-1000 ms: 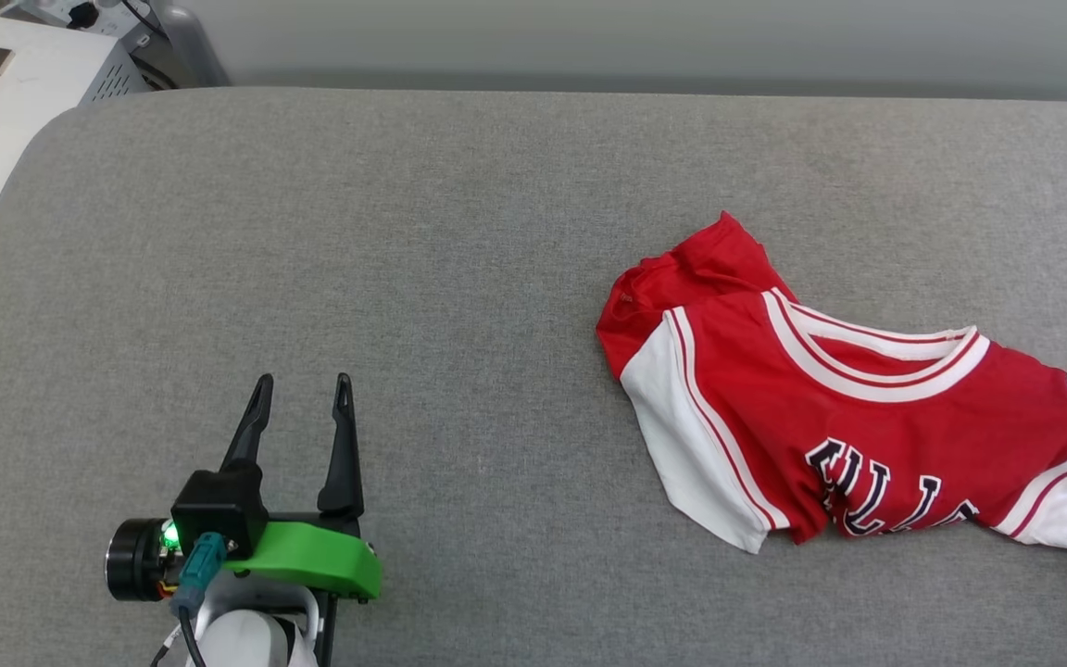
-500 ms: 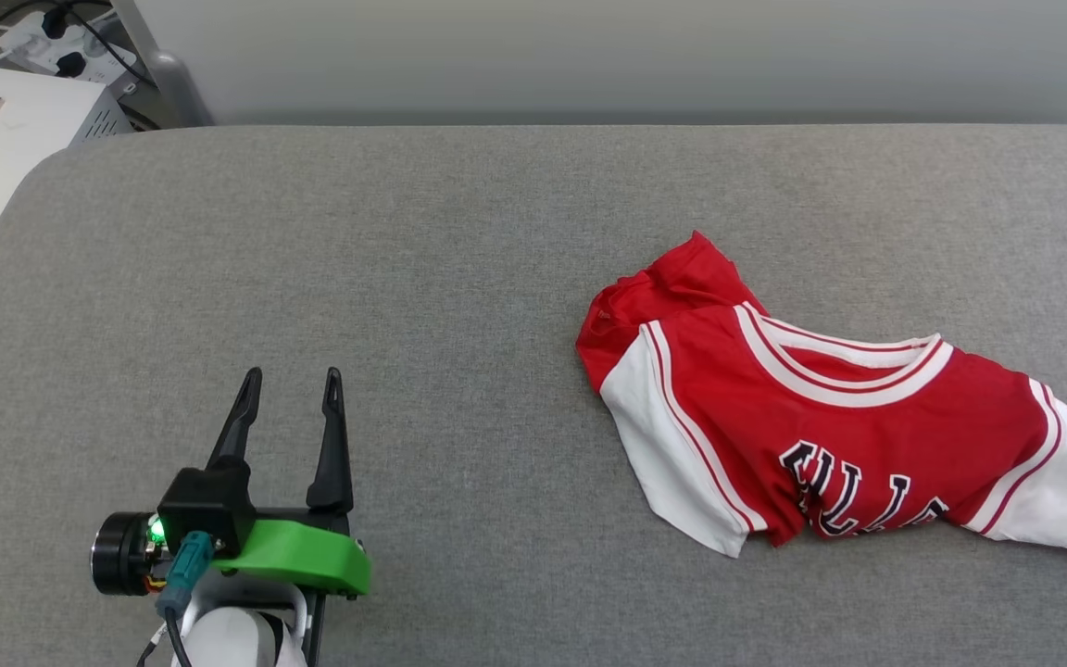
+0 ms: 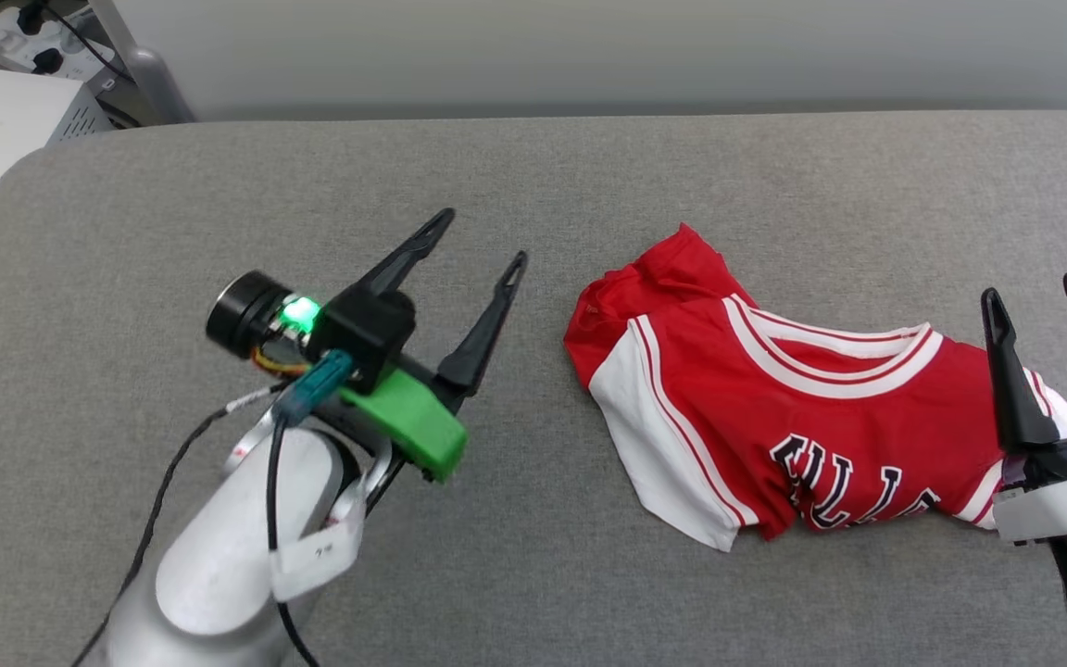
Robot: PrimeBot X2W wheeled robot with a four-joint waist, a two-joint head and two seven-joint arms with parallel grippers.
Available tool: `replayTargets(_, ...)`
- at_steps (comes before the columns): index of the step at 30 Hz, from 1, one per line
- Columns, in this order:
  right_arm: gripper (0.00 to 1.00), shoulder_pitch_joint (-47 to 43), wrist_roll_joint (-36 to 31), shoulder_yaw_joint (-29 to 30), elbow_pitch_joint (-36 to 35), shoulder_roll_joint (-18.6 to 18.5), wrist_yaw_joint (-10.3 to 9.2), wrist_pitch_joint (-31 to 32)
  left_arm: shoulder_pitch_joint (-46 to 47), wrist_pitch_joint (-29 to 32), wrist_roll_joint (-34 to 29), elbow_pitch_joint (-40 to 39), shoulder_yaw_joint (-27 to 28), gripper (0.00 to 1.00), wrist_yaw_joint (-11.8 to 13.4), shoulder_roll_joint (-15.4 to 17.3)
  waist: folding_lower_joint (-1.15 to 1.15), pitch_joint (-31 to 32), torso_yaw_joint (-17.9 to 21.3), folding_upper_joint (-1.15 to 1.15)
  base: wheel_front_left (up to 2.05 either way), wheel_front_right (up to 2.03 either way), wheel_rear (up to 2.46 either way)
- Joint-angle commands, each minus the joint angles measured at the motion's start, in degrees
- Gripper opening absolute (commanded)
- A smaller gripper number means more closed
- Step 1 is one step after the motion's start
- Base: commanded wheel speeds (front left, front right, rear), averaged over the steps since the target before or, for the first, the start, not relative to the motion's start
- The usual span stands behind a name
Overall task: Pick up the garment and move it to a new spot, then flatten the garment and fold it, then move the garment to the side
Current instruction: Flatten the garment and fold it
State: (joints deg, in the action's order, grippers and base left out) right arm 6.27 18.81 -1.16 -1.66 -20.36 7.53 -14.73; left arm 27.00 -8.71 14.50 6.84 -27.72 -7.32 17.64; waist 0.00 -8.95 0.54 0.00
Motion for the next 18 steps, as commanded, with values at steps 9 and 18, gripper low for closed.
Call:
replayTargets(9,1.0,2.8,-0.2,-2.5,-0.9,0.2,-0.04,-0.3,22.1,23.9,25.9,-2.1,-28.2,1.0,-0.2,8.0,0.0,-4.1,3.2,0.0,0.0,0.0,0.0)
replayTargets(18,1.0,7.2,-0.4,-4.0,-1.0,0.8,-0.04,-0.3,32.2,41.2,37.8,-2.0,-44.6,1.0,-0.2,9.8,0.0,-9.3,7.0,0.0,0.0,0.0,0.0)
